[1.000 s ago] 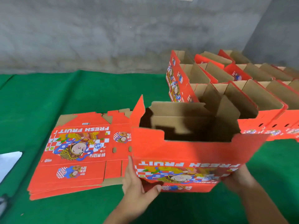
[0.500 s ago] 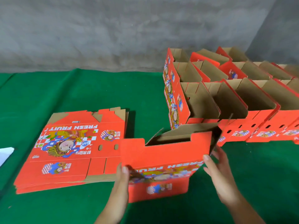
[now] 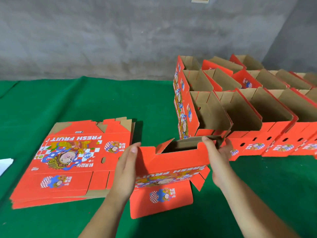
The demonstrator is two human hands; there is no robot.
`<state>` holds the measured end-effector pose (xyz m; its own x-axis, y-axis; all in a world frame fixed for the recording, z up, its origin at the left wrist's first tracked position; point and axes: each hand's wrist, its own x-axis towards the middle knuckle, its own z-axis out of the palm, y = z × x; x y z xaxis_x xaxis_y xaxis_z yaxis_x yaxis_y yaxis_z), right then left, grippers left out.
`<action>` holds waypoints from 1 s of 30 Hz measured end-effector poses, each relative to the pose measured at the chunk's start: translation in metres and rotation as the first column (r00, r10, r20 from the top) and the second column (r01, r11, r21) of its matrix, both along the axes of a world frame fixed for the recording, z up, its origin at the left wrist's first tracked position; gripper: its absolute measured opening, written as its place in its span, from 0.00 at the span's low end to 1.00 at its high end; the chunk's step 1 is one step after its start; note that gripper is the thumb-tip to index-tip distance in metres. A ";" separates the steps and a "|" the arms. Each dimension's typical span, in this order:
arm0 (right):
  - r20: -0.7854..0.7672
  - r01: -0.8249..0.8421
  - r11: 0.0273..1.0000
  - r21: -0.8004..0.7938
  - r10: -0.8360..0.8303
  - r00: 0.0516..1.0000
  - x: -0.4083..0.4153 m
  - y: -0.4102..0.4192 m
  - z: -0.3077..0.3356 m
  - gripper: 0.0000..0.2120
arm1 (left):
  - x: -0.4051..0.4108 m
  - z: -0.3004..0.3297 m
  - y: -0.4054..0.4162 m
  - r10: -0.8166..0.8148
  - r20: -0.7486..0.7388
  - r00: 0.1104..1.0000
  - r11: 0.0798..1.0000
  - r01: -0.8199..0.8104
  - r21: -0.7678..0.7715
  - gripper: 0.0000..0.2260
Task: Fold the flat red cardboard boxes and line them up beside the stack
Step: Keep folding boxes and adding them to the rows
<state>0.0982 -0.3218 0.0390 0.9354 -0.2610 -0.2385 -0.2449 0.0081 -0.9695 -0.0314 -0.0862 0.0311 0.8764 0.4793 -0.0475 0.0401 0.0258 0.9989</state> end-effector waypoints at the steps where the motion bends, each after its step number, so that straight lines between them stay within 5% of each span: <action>1: -0.014 0.008 0.999 -0.044 -0.008 1.000 0.008 0.004 0.006 0.46 | 0.008 0.004 0.003 0.000 -0.022 1.000 0.999 -0.001 -0.038 0.29; 7: -0.168 0.107 0.993 -0.049 -0.114 0.979 0.028 0.007 0.021 0.30 | 0.044 0.021 0.018 -0.289 -0.293 0.911 0.921 0.348 0.175 0.47; 11: -0.204 0.144 0.983 0.118 -0.117 0.972 0.015 -0.001 0.017 0.06 | 0.035 0.030 0.015 -0.352 -0.149 0.924 0.922 0.370 0.115 0.22; 13: -0.212 0.116 0.992 0.054 -0.102 0.972 0.005 -0.004 0.015 0.06 | 0.025 0.028 0.015 -0.397 -0.088 0.914 0.899 0.406 0.165 0.18; 16: -0.230 -0.004 0.998 -0.068 -0.012 0.973 -0.003 -0.005 0.011 0.36 | 0.014 0.028 0.020 -0.428 -0.175 0.887 0.830 0.462 0.312 0.19; 19: -0.253 -0.075 0.976 -0.204 0.021 0.967 -0.007 -0.010 0.011 0.43 | 0.006 0.032 0.024 -0.443 -0.272 0.854 0.736 0.520 0.434 0.22; 22: -0.262 -0.076 0.975 -0.211 0.018 0.965 -0.002 -0.017 0.004 0.38 | 0.004 0.027 0.022 -0.425 -0.256 0.868 0.766 0.495 0.409 0.35; 24: -0.239 -0.043 0.989 -0.141 0.008 0.971 0.002 -0.022 -0.001 0.23 | 0.001 0.023 0.019 -0.341 -0.205 0.917 0.825 0.397 0.403 0.38; 26: -0.219 0.038 0.998 -0.053 -0.049 0.974 0.003 -0.028 -0.001 0.06 | -0.002 0.021 0.019 -0.201 -0.133 0.970 0.897 0.237 0.373 0.35; 30: -0.129 0.080 0.996 0.039 -0.075 0.989 -0.003 -0.042 0.013 0.07 | -0.009 0.015 0.027 -0.034 0.014 0.999 0.982 0.031 0.185 0.24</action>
